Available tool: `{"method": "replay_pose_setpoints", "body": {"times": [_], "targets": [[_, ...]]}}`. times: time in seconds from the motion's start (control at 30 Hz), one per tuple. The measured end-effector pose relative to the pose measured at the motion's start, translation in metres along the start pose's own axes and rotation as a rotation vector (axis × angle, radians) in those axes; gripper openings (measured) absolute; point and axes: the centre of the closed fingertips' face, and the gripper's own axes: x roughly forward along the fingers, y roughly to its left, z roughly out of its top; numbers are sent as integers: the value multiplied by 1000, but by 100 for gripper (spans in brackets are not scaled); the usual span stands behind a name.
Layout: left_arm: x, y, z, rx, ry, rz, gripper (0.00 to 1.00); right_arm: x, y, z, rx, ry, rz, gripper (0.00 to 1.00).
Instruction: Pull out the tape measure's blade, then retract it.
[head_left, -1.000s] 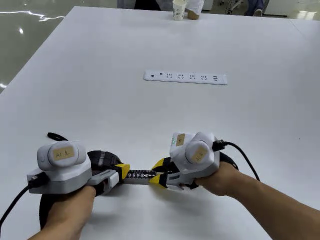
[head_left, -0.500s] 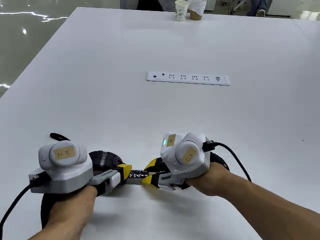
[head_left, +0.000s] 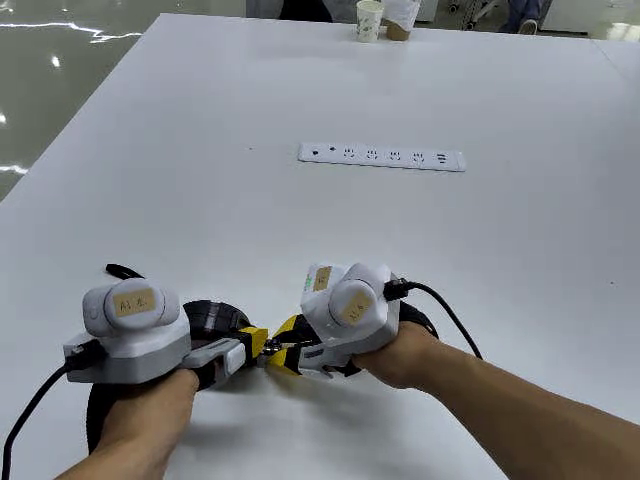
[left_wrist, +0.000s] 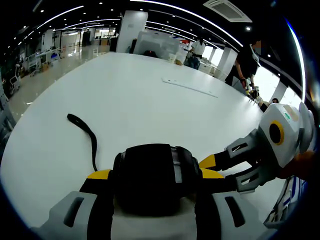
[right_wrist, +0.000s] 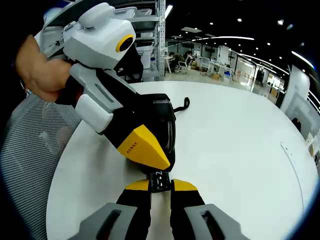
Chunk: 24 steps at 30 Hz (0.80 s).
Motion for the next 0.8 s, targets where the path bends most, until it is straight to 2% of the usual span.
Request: {"method": "replay_pose_setpoints", "body": {"times": [0.37,0.8], "targets": [[1,0,0,3,3,-1,61,6,3,5,-48,7,22,11],[2,1,0,6,4,8,62,6,3,5,-67,9,38,12]]}}
